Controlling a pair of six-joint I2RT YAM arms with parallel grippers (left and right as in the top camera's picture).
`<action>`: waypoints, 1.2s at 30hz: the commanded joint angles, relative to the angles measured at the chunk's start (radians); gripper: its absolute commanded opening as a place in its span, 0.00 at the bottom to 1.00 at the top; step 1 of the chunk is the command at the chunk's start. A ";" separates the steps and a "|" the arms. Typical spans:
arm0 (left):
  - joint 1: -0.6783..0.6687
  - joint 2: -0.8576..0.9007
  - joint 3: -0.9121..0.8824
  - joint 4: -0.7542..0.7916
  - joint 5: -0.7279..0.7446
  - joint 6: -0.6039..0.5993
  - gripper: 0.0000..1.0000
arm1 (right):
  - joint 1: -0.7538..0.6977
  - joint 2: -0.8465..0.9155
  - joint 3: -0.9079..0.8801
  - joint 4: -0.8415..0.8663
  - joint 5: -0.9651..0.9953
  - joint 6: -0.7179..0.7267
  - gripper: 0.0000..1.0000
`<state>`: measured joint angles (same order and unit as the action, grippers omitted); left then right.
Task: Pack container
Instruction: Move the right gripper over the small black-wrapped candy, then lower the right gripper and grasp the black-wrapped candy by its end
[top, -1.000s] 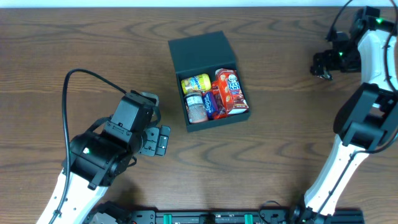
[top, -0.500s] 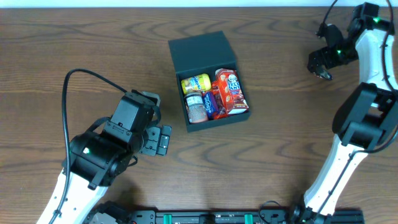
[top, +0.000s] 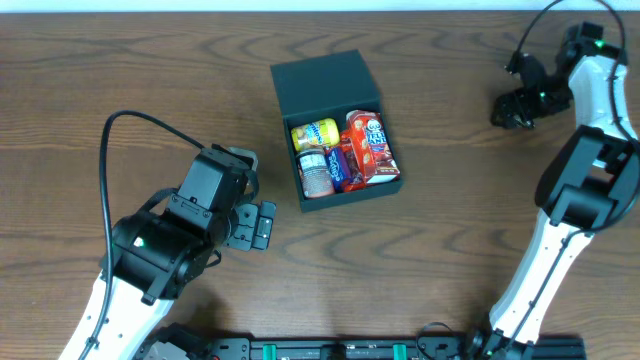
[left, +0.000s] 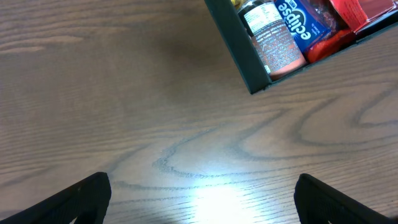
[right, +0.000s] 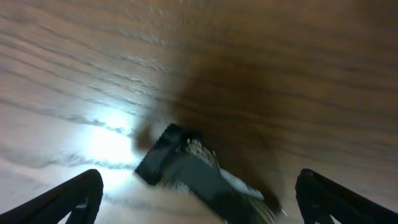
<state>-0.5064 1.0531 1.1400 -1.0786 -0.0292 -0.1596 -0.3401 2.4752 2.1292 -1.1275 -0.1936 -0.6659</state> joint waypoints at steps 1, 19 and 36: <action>0.003 0.002 -0.006 -0.001 0.004 0.003 0.95 | -0.008 0.023 0.017 0.003 -0.021 -0.015 0.99; 0.003 0.002 -0.006 -0.002 0.004 0.003 0.95 | -0.019 -0.006 0.018 -0.019 -0.024 -0.001 0.99; 0.003 0.002 -0.006 -0.011 -0.004 0.003 0.95 | -0.032 -0.035 0.018 -0.031 -0.024 -0.001 0.75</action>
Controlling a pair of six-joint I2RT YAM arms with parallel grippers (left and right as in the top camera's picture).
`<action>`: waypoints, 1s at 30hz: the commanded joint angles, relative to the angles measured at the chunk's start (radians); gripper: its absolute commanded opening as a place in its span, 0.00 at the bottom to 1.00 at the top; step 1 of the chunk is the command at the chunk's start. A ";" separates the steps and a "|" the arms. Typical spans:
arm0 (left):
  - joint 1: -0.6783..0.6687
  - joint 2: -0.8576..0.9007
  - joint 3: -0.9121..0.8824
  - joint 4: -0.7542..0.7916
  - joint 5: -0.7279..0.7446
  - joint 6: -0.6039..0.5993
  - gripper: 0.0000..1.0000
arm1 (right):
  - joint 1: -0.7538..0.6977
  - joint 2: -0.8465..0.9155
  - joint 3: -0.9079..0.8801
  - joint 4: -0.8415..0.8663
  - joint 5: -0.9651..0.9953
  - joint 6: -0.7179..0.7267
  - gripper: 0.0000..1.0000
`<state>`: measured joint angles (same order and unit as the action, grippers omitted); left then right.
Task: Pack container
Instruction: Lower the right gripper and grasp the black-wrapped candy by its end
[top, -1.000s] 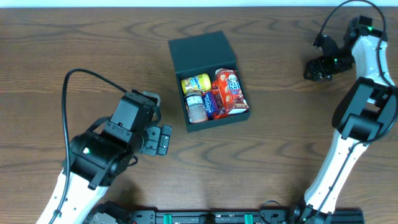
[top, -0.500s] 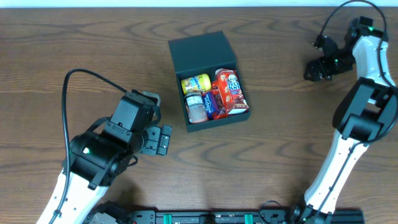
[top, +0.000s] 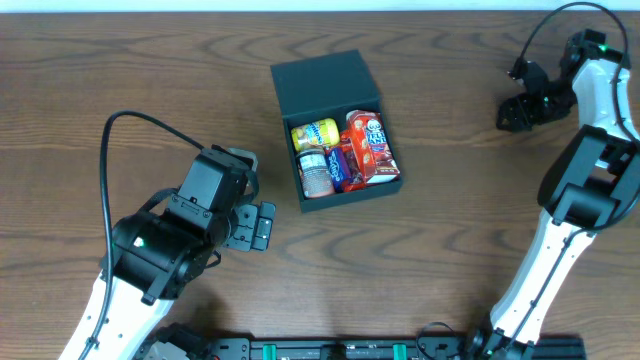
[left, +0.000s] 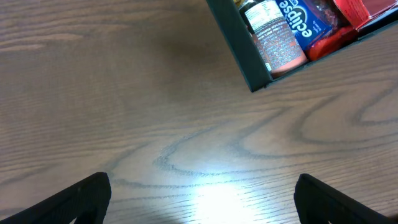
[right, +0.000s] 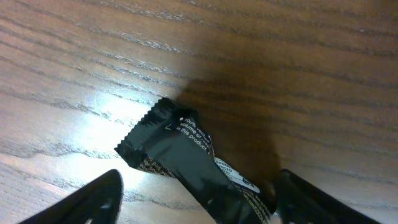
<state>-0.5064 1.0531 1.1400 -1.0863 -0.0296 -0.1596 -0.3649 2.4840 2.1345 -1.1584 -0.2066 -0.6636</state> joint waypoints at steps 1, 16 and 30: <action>0.003 0.002 -0.006 -0.003 -0.003 0.003 0.95 | -0.008 -0.043 0.013 0.000 -0.011 -0.003 0.74; 0.003 0.002 -0.006 -0.002 -0.007 0.007 0.95 | -0.008 -0.043 0.013 0.003 -0.011 -0.003 0.26; 0.003 0.002 -0.006 -0.001 -0.025 0.006 0.95 | -0.008 -0.054 0.013 0.041 -0.074 0.065 0.01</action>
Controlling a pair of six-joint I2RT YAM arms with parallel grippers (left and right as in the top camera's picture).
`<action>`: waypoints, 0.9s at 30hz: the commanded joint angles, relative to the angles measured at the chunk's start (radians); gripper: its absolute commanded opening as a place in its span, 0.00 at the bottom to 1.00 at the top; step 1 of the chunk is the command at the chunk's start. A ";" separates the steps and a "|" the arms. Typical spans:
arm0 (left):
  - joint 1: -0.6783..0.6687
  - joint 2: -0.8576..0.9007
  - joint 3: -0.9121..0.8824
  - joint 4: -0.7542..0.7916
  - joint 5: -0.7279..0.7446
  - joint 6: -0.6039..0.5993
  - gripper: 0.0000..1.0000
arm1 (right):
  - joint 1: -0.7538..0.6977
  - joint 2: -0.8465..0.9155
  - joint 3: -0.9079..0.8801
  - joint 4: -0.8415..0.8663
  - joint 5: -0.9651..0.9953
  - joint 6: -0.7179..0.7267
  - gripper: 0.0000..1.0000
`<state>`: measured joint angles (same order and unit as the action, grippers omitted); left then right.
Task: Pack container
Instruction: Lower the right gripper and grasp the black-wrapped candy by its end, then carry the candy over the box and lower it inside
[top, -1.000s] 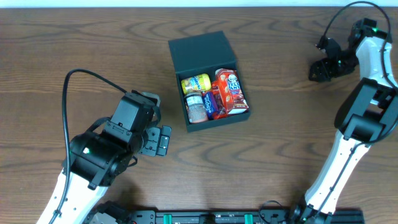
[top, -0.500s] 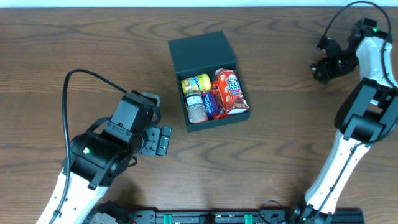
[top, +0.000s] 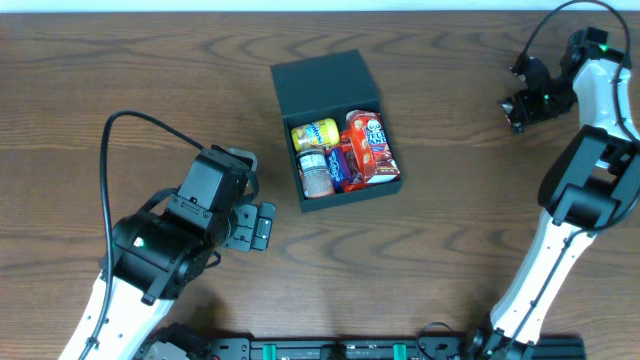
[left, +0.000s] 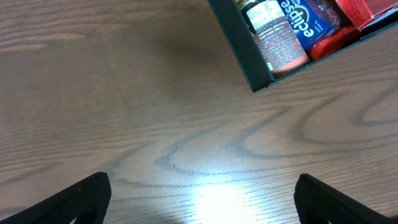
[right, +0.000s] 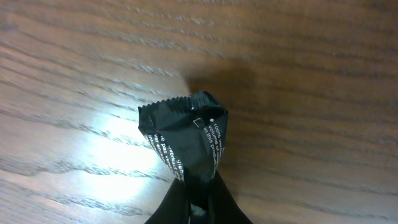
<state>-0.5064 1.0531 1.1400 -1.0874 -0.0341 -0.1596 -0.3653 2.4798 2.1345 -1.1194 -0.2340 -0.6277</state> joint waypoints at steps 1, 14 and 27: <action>0.003 0.002 -0.006 0.000 -0.021 0.006 0.95 | -0.007 -0.057 0.013 0.002 -0.063 0.029 0.01; 0.003 0.002 -0.006 0.012 -0.017 0.006 0.95 | 0.058 -0.454 0.013 -0.079 -0.167 0.352 0.01; 0.003 -0.014 -0.006 -0.001 0.005 0.003 0.95 | 0.425 -0.602 0.000 -0.290 -0.301 0.472 0.02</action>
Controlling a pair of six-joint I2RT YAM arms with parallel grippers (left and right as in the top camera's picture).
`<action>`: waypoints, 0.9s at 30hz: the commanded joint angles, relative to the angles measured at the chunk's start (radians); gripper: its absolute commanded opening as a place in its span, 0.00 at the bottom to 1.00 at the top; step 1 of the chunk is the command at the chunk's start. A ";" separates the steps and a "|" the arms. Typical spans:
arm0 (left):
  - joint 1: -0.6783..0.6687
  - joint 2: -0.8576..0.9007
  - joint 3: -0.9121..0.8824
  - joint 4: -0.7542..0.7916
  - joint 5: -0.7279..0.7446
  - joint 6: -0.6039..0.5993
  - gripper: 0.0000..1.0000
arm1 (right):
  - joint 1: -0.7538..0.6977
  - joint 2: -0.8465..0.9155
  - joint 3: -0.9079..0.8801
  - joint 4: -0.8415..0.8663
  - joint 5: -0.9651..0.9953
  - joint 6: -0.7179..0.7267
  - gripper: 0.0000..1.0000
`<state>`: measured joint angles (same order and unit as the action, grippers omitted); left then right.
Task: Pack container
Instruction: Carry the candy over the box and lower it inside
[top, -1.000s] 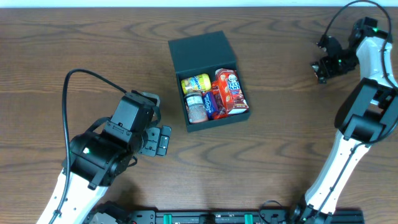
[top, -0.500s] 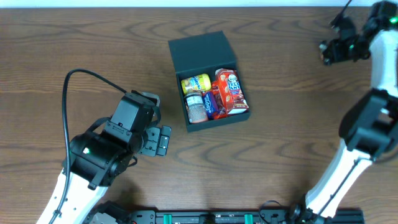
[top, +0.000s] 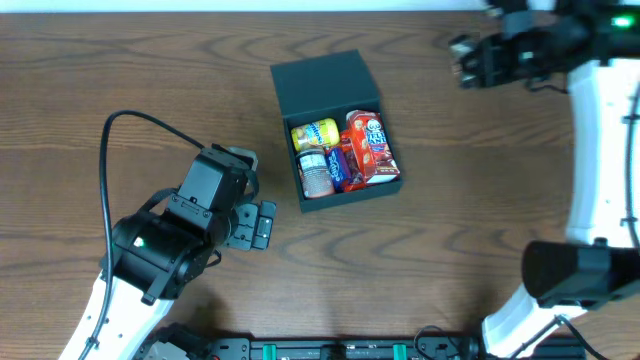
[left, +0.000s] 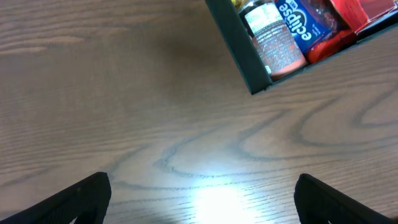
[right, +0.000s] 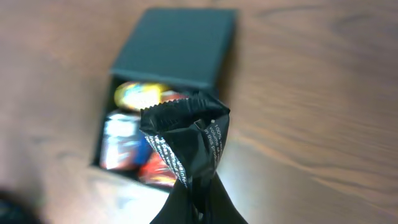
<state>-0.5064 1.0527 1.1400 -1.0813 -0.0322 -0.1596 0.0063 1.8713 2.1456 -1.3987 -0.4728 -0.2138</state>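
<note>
A dark box (top: 322, 78) stands mid-table with its lid folded back. Its open half holds a yellow item (top: 314, 133), a jar (top: 317, 173), a blue gum pack (left: 297, 23) and red packets (top: 371, 146). My right gripper (right: 198, 208) is shut on a black snack packet (right: 186, 140), held in the air to the right of the box (right: 176, 45). Overhead, that right gripper (top: 466, 56) sits near the table's far edge. My left gripper (top: 256, 225) rests open on the table below and left of the box (left: 239, 53), holding nothing.
The wood table (top: 120, 70) stretches round the box. The right arm (top: 598, 130) runs down the right side. A black cable (top: 105, 160) loops over the left arm.
My right gripper, shut on the black packet low at the table's far right, is now higher and further left, with the box showing beneath the packet. The left arm has not moved.
My right gripper was open over the black packet lying at the far right of the table. Then its fingers stood closer around it. Then it was shut on the packet's end, and now holds it aloft near the box. The left gripper stayed open throughout.
</note>
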 joint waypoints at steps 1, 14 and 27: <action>0.003 -0.022 -0.006 -0.007 0.003 0.003 0.95 | 0.083 0.007 -0.022 -0.011 -0.062 0.085 0.02; 0.003 -0.108 -0.006 -0.064 -0.057 0.003 0.95 | 0.410 0.007 -0.348 0.201 0.034 0.354 0.02; 0.003 -0.108 -0.006 -0.069 -0.056 0.003 0.95 | 0.478 0.008 -0.557 0.438 0.325 0.523 0.01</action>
<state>-0.5064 0.9463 1.1400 -1.1477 -0.0757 -0.1596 0.4938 1.8751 1.5982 -0.9657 -0.2562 0.2459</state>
